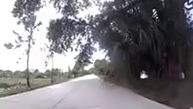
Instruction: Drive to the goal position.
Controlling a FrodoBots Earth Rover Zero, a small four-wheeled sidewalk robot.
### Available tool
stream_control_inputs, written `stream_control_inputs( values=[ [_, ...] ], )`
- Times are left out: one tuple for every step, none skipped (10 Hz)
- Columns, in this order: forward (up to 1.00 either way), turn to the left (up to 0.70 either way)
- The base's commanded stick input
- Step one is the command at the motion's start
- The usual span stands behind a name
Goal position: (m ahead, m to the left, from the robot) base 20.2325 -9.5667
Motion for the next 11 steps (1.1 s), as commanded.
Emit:
stream_control_inputs(
  values=[
    [1.00,0.40],
    [1.00,0.36],
    [1.00,0.00],
    [1.00,0.00],
    [1.00,0.21],
    [1.00,0.35],
    [1.00,0.16],
    [1.00,0.03],
    [1.00,0.00],
    [1.00,0.00],
    [1.00,0.00]
  ],
)
